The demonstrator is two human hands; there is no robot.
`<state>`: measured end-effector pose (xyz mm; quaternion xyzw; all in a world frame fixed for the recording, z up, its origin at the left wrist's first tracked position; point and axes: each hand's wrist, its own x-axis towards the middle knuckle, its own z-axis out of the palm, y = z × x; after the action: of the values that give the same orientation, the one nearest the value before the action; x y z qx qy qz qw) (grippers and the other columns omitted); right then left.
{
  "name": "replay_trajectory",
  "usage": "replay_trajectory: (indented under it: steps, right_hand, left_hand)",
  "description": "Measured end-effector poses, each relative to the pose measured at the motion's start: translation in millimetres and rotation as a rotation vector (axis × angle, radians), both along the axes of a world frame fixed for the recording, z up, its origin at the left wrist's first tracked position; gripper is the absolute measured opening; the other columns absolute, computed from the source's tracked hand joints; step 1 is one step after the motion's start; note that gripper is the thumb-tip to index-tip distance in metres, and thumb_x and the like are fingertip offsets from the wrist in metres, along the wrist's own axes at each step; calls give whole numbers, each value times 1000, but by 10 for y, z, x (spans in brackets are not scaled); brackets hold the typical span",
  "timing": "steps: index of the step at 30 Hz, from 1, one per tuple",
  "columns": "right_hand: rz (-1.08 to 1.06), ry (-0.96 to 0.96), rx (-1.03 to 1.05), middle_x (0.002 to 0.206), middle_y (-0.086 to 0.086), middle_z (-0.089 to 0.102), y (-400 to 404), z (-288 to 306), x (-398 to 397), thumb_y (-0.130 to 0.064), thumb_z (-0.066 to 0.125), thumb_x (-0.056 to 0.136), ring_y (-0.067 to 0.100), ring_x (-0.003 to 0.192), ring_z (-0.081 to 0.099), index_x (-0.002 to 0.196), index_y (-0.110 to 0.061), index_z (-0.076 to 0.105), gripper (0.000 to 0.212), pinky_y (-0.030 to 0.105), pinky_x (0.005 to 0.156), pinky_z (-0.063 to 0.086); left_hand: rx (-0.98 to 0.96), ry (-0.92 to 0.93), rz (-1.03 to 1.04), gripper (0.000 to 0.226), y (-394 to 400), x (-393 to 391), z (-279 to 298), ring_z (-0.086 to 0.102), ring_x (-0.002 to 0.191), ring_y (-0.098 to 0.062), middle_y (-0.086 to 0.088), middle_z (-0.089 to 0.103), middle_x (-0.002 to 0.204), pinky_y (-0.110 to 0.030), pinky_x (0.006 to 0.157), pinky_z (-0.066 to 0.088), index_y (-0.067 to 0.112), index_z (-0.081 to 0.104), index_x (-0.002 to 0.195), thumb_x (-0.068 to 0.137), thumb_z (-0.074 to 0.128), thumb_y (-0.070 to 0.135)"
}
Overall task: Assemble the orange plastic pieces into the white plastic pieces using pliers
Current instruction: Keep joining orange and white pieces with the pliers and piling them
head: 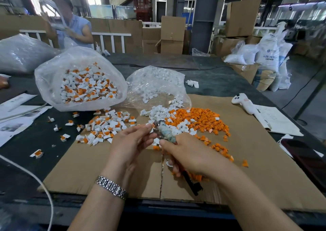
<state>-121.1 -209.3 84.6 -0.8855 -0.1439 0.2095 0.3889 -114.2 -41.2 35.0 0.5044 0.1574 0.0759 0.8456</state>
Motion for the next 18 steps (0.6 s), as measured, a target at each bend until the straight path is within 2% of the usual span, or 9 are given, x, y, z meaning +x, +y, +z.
replay_trajectory:
  steps: [2,4,6,8,11,12,15,16,18]
  right_hand:
    - [16,65,-11,70,6,70,-112,47,70,-49,47,103,12,55,64,90,-9,61,44,23,54,51]
    - [-18,-27,-131,72,1,71,-236,43,189,-57,48,99,11,55,59,85,-15,63,47,25,55,47]
    - [-76,-147,-258,69,-2,60,-348,-9,329,-60,48,98,11,55,50,81,-20,58,44,28,53,41]
    - [-146,-236,-428,75,-2,58,-450,-89,450,-59,47,98,13,63,53,82,-21,54,42,30,56,43]
    - [-256,-293,-623,101,7,61,-581,-272,596,-63,45,97,24,91,61,100,-15,56,49,41,79,55]
    - [-286,-310,-660,109,10,59,-611,-330,629,-65,44,96,28,100,59,107,-14,56,53,45,87,53]
    - [-330,-357,-752,130,17,51,-638,-449,688,-67,42,96,35,122,49,126,-11,53,64,49,100,45]
    - [-335,-367,-773,134,18,49,-636,-480,702,-68,41,95,36,125,47,130,-11,52,67,50,102,44]
    - [-338,-392,-806,138,18,48,-632,-537,724,-69,39,95,36,129,45,133,-11,50,69,50,105,43]
  left_hand:
    - [44,-10,55,10,79,10,-26,77,72,-18,-13,79,85,-20,60,59,2,73,95,87,76,6]
    - [175,10,133,9,212,14,-78,77,75,-20,-13,79,86,-21,62,60,5,73,97,90,76,9]
    - [297,64,204,12,357,13,-138,76,72,-17,-14,79,88,-24,65,61,7,72,104,92,75,9]
    - [339,120,291,15,466,24,-166,77,77,-14,-10,80,92,-30,70,63,11,70,109,95,72,7]
    - [336,71,402,31,510,47,-148,78,82,-10,-3,78,102,-32,78,62,20,63,127,99,66,7]
    - [415,50,425,34,495,51,-152,76,79,-5,1,76,103,-26,71,61,23,62,129,99,66,9]
    - [772,22,308,17,384,87,-219,71,71,1,9,73,95,-12,51,51,25,72,110,97,69,13]
    - [877,30,226,17,332,110,-257,70,72,-3,11,73,96,-13,53,52,26,74,107,97,70,14]
    - [1088,53,111,19,243,174,-342,66,86,-2,12,71,105,-20,73,55,25,75,111,97,69,15]
